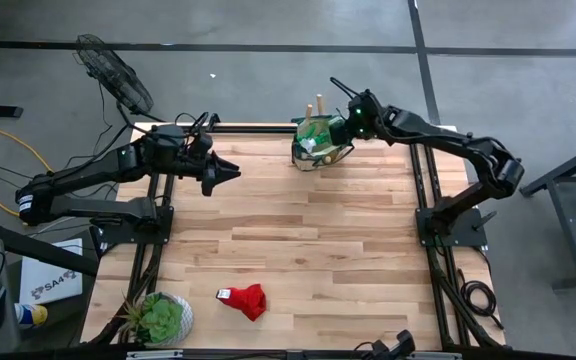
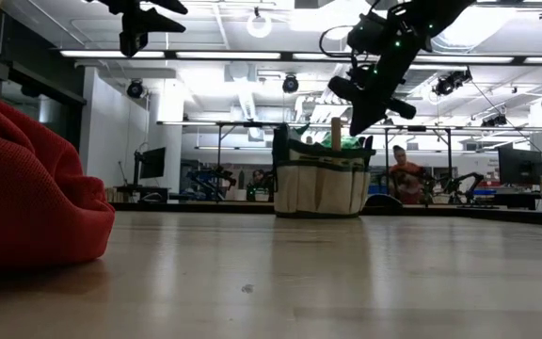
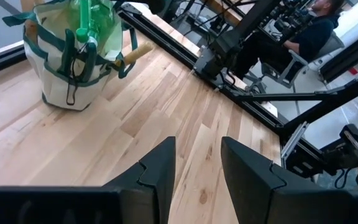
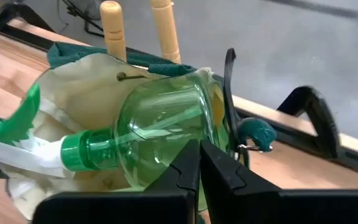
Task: Pick & Place Garden tools in Gardening bag
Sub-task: Put the spray bottle into the gardening bag, then put the red gloves into the gardening bag
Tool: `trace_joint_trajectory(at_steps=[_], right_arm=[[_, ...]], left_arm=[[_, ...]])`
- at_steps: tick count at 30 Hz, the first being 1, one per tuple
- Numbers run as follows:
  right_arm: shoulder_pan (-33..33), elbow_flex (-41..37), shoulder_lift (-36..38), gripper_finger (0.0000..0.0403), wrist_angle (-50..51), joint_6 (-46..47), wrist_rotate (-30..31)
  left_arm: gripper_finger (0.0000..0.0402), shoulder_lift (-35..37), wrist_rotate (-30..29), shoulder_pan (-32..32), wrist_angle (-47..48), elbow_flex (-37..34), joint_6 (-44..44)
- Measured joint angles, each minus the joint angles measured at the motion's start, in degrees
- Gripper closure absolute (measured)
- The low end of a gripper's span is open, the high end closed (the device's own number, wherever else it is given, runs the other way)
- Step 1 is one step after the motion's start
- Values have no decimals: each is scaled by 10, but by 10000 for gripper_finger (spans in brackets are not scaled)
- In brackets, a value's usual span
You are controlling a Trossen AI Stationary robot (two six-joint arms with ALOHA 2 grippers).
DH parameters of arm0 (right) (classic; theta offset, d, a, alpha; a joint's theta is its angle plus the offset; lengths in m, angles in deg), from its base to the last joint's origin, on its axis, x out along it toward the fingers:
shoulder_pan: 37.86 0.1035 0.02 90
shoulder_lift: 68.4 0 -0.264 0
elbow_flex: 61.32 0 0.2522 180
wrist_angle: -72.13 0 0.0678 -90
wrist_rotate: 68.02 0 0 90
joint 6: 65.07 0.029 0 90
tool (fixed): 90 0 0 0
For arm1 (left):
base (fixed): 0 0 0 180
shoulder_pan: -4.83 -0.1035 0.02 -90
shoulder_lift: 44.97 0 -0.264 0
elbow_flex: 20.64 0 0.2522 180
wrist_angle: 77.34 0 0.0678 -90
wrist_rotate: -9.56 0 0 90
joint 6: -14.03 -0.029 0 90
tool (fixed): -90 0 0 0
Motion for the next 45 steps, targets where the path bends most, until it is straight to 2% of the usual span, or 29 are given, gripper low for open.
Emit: trace_joint_trajectory(at_steps=[12,17,22,27,32,45], right_arm=[[0,0,35,400,-52,37,-11],[7,1,4,399,-49,41,-21],[24,0,-19,399,-43,64,5],[23,0,-45,399,-17,79,-22],[23,0,-52,399,-5,86,-23],[50,0,46,399,-7,67,-21]], left_arm=[[275,0,7,0,15,0,2],[275,0,8,0,16,0,-1],[275,0,8,0,17,0,-3],[275,0,8,0,25,0,-10],[275,0,8,0,30,0,-11],[275,0,12,0,69,0,-11]])
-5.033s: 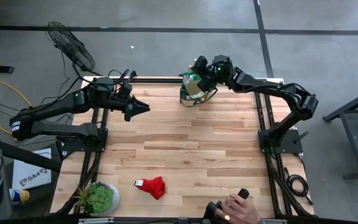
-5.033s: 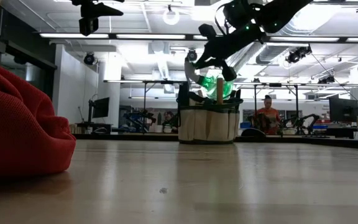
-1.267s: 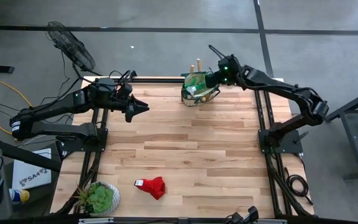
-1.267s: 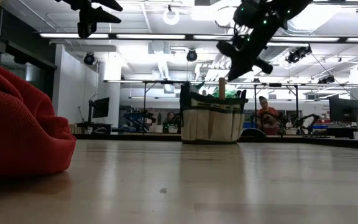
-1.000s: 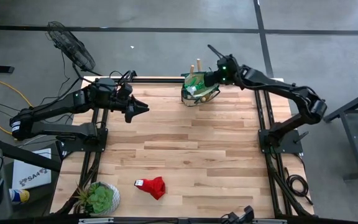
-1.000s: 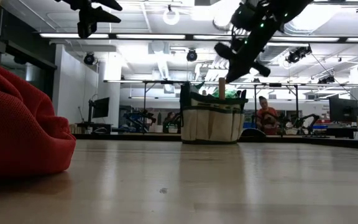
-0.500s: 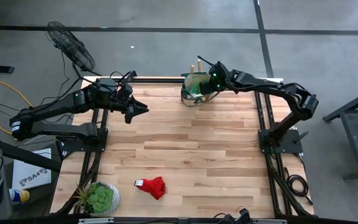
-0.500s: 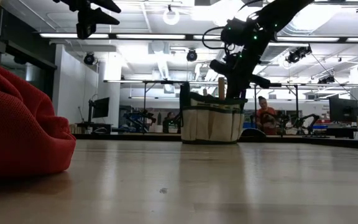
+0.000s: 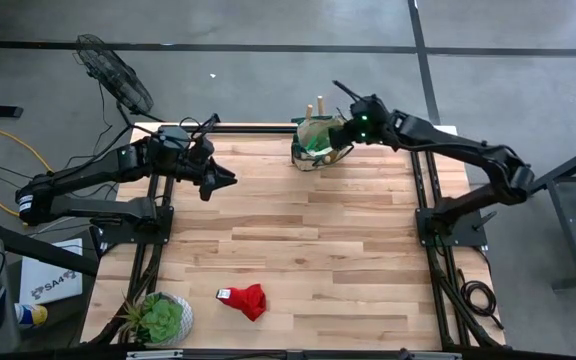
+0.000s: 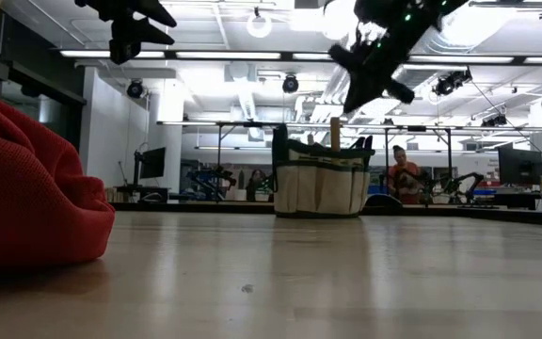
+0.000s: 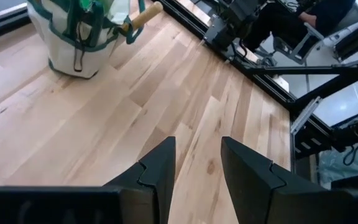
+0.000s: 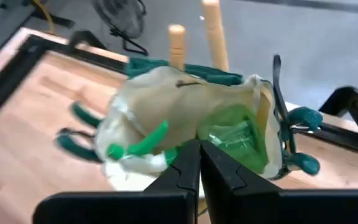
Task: Pick & Place Garden tools in Gardening bag
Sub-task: Put the red gloves into the gardening bag
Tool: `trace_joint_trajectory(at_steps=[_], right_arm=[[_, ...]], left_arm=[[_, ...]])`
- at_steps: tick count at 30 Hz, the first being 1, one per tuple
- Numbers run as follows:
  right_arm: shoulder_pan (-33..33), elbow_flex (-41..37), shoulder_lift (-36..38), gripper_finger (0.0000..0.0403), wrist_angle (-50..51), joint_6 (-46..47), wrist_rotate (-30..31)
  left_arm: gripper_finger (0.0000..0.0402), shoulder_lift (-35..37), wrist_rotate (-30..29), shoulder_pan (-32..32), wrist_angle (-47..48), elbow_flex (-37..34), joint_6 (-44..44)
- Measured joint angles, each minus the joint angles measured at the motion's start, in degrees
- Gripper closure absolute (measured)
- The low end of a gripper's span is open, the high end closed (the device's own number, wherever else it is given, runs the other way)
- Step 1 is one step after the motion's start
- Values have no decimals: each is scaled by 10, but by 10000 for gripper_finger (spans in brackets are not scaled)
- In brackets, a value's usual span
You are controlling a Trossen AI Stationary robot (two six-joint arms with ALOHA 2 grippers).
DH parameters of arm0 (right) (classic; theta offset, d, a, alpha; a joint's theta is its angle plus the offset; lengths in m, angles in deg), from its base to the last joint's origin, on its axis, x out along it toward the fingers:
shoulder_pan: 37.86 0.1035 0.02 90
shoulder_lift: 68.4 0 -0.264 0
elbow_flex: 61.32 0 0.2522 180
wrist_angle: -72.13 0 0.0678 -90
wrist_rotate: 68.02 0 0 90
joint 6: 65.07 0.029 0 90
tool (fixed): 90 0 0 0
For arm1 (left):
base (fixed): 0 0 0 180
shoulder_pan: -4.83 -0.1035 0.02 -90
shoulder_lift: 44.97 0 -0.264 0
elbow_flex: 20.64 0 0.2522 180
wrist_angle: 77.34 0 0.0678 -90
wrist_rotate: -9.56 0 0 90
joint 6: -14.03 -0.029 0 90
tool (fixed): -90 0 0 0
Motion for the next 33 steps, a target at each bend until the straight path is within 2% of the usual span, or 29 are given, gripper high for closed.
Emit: trace_joint_trajectory(at_steps=[4,8,12,18,24,30,33], right_arm=[[22,0,41,399,12,-35,-6],[47,0,76,399,41,-75,-47],[73,0,92,399,90,-92,-77],[111,0,106,399,146,-102,-95],[154,0,108,399,188,-136,-140],[200,0,108,399,212,-161,-138],[222,0,108,399,214,-169,-138]], left_arm=[[275,0,27,0,0,0,-2],[275,0,61,11,2,0,-18],[275,-2,63,56,2,0,-37],[275,-24,28,148,-1,0,-35],[275,-80,16,236,-1,0,-2],[275,-159,20,308,0,0,14],[275,-199,42,336,-4,0,30]])
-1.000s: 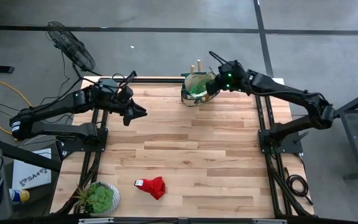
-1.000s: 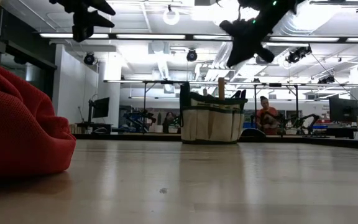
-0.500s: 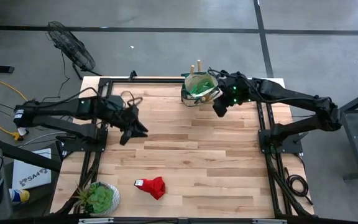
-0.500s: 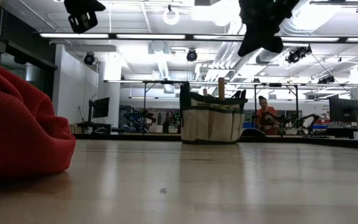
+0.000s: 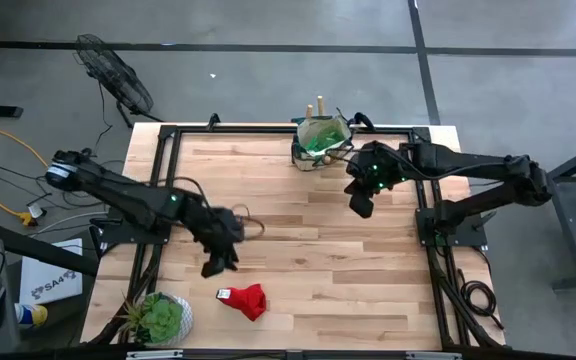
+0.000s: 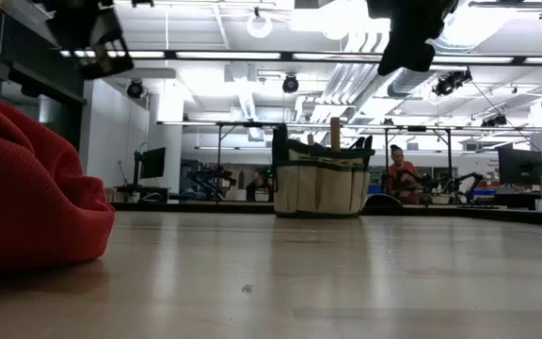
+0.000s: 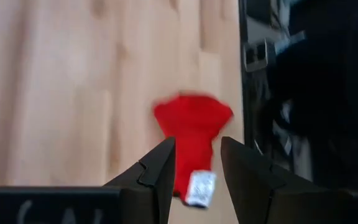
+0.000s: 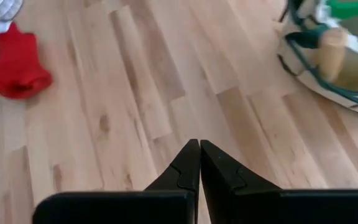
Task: Pick & Place Garden tools in Gardening bag
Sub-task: Put the red gloves into the gardening bag
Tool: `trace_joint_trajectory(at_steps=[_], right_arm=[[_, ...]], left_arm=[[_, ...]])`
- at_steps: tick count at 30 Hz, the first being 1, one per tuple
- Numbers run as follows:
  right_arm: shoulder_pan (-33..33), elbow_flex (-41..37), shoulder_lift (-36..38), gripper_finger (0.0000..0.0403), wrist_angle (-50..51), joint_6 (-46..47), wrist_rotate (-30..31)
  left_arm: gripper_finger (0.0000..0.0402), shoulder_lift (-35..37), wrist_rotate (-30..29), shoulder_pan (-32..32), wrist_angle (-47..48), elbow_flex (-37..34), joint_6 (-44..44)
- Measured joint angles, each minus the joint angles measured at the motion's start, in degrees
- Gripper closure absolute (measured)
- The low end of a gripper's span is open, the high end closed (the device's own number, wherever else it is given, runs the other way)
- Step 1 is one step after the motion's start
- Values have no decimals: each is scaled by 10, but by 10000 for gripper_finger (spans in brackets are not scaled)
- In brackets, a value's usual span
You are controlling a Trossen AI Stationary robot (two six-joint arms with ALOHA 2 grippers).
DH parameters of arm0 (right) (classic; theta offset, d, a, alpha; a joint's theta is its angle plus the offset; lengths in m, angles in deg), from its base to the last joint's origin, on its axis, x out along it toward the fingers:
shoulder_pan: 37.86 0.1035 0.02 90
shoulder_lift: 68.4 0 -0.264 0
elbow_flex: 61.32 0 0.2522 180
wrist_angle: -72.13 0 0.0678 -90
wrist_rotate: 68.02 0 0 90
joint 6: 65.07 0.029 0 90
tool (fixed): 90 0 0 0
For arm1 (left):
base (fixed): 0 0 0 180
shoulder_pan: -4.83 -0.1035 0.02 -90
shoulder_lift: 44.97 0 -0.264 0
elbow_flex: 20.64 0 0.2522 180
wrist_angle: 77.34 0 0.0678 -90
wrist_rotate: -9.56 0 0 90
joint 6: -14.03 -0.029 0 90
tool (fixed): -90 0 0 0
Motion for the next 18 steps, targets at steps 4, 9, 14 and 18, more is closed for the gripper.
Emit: trace_joint_trajectory(at_steps=[4,9,14,18], right_arm=[[29,0,0,399,2,-10,0],[61,0,0,399,10,-21,2],[86,0,0,399,14,-29,4],[100,0,0,399,15,-29,4]], left_arm=[[275,-49,32,28,4,0,15],[274,-95,35,64,1,0,15],[244,-121,35,101,-23,0,58],[181,-135,34,119,-29,0,74]])
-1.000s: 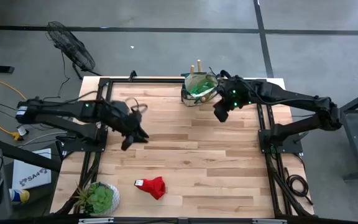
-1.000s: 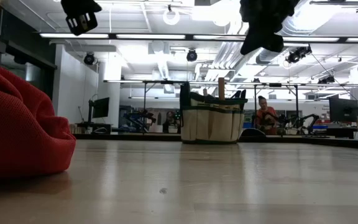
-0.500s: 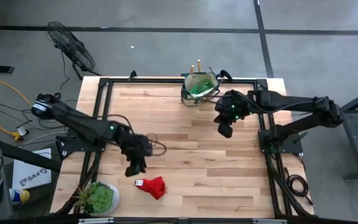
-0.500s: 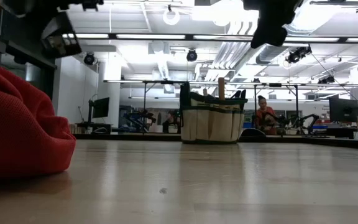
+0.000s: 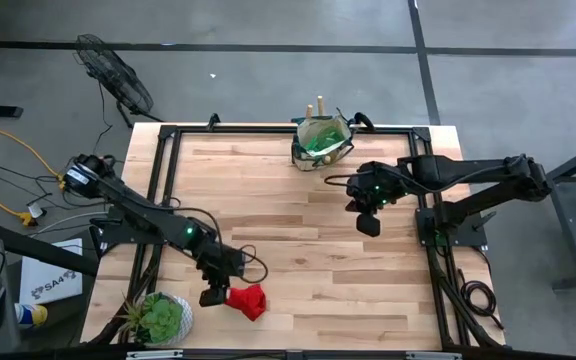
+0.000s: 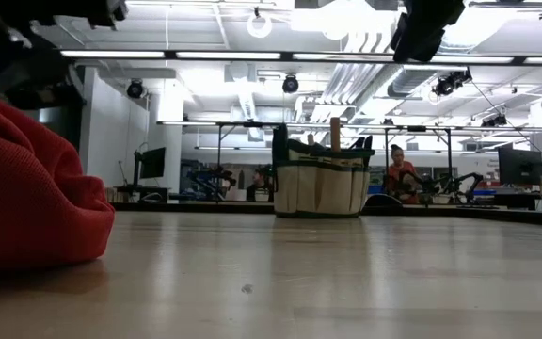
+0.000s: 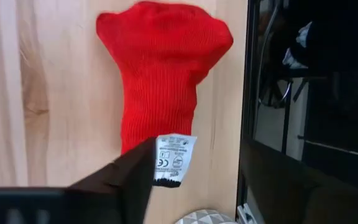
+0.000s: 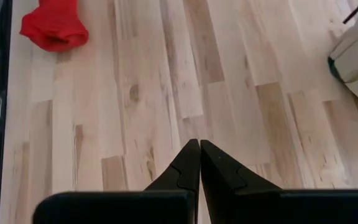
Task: Pick & Place Garden tools in Gardening bag
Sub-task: Put the red gloves into the gardening bag
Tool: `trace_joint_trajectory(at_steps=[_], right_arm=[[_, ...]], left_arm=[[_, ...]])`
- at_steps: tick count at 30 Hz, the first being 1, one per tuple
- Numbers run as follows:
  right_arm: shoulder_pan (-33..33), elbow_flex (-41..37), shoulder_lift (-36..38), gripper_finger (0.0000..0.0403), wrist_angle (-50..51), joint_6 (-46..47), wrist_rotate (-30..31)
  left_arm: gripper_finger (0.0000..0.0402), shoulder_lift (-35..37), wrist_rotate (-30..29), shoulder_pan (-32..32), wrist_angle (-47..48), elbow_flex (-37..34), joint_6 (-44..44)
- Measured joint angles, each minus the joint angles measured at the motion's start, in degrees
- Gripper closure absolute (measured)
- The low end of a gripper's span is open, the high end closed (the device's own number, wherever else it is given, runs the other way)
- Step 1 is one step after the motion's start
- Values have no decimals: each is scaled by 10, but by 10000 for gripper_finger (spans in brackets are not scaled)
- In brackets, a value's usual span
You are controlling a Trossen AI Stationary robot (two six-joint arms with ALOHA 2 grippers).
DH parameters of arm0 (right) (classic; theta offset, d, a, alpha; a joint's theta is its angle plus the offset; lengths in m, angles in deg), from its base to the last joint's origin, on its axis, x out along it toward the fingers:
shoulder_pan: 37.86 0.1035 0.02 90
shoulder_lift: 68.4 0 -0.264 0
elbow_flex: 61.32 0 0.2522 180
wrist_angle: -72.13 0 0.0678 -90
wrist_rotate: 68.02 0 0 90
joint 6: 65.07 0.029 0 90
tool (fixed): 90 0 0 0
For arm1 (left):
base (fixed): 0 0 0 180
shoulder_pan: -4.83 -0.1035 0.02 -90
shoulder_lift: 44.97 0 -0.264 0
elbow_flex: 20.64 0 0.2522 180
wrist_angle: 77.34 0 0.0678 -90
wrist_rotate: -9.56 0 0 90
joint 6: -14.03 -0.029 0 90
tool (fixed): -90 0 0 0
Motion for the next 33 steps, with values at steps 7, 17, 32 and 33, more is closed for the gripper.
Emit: trace_joint_trajectory(at_steps=[7,17,32,33], right_arm=[[18,0,0,399,0,3,0],[47,0,0,399,1,11,0],[87,0,0,399,17,45,6],[89,0,0,399,18,48,7]], left_arm=[[94,-33,-41,35,0,0,-28],[103,-94,-137,70,-24,0,-87],[318,-136,-154,73,-108,0,-35],[348,-136,-155,73,-123,0,-27]])
